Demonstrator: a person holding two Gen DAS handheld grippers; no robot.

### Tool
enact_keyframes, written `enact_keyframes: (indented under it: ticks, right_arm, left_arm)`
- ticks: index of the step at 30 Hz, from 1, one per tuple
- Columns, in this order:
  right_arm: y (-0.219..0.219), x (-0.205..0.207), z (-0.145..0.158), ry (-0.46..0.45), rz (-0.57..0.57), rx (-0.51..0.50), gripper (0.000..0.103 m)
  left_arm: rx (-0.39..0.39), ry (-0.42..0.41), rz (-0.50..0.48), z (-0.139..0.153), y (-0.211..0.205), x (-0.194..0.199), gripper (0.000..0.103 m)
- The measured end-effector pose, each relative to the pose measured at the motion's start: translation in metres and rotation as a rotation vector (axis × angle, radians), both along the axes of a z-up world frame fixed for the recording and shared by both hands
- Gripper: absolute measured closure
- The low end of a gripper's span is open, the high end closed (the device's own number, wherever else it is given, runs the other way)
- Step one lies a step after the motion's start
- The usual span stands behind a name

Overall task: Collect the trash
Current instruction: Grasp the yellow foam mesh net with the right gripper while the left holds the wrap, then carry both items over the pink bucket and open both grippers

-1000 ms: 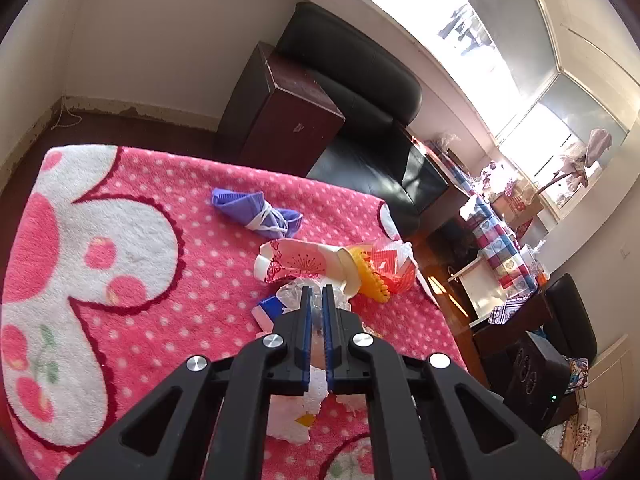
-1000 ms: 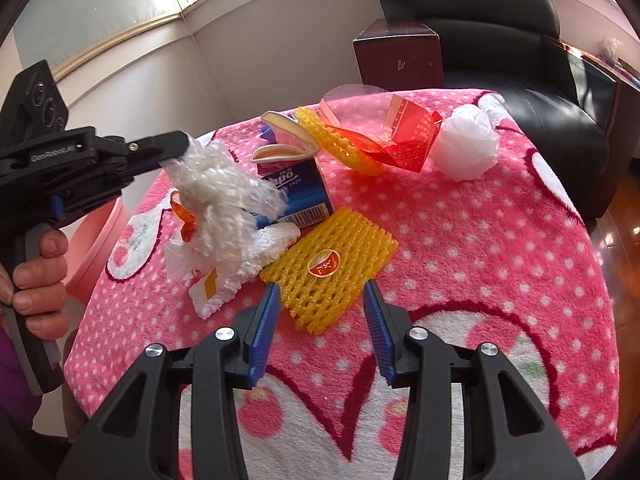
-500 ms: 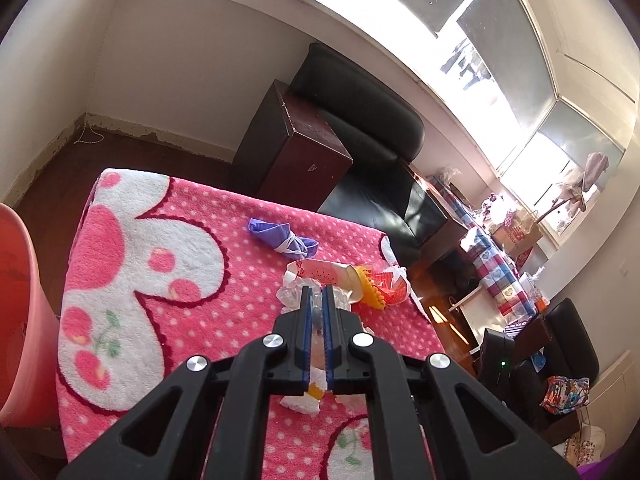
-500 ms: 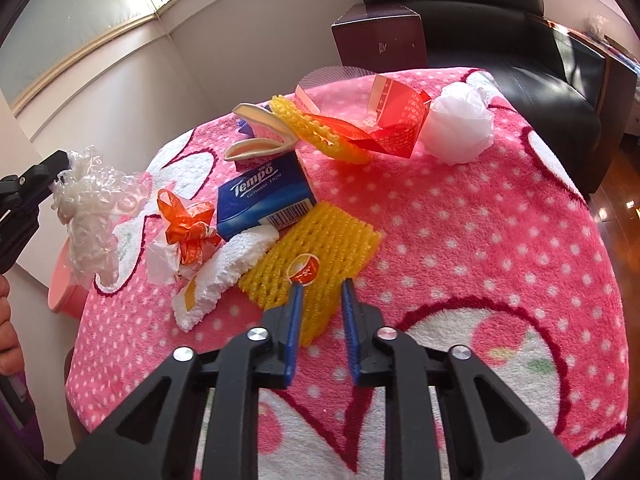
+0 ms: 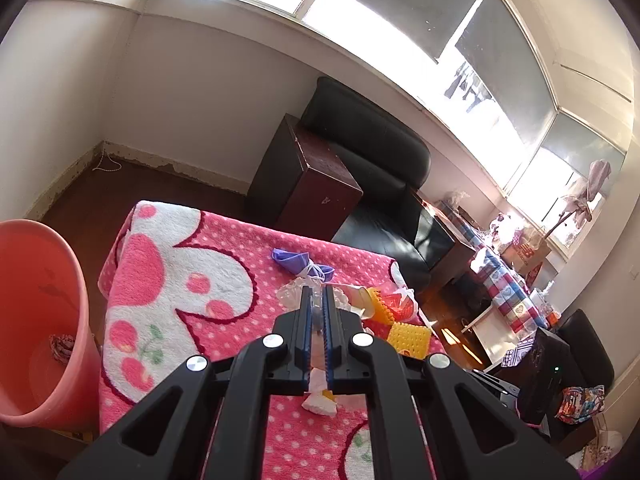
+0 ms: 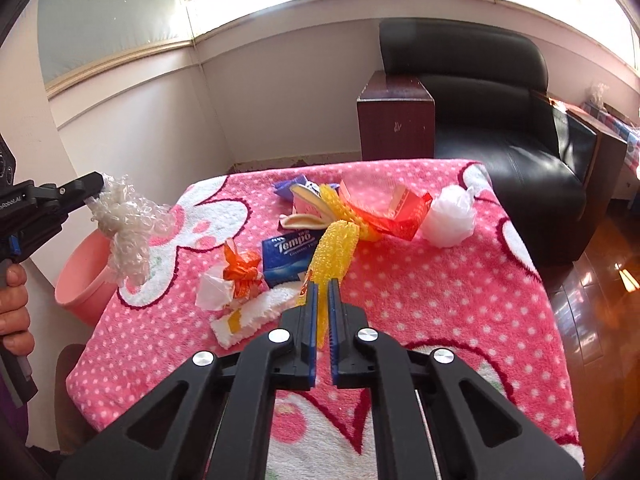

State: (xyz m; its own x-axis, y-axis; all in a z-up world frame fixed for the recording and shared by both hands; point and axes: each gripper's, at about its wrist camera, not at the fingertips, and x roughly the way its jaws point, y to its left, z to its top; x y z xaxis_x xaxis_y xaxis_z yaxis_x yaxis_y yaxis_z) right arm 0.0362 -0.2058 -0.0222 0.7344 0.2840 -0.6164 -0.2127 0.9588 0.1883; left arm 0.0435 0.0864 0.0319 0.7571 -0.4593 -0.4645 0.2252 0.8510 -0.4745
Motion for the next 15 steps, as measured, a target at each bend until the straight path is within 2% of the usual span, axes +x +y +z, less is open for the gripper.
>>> enact_keyframes:
  ticks: [8,15]
  right_arm:
    - [0.031,-0.001,0.03,-0.088,0.074,-0.013,0.098]
    - [0.087,0.004,0.047,-0.139,0.21,-0.026,0.098]
  left_arm:
    - [0.011,-0.045,0.094,0.012,0.031,-0.019,0.099]
    - [0.033,-0.079,0.205,0.017,0.067,-0.039,0.099]
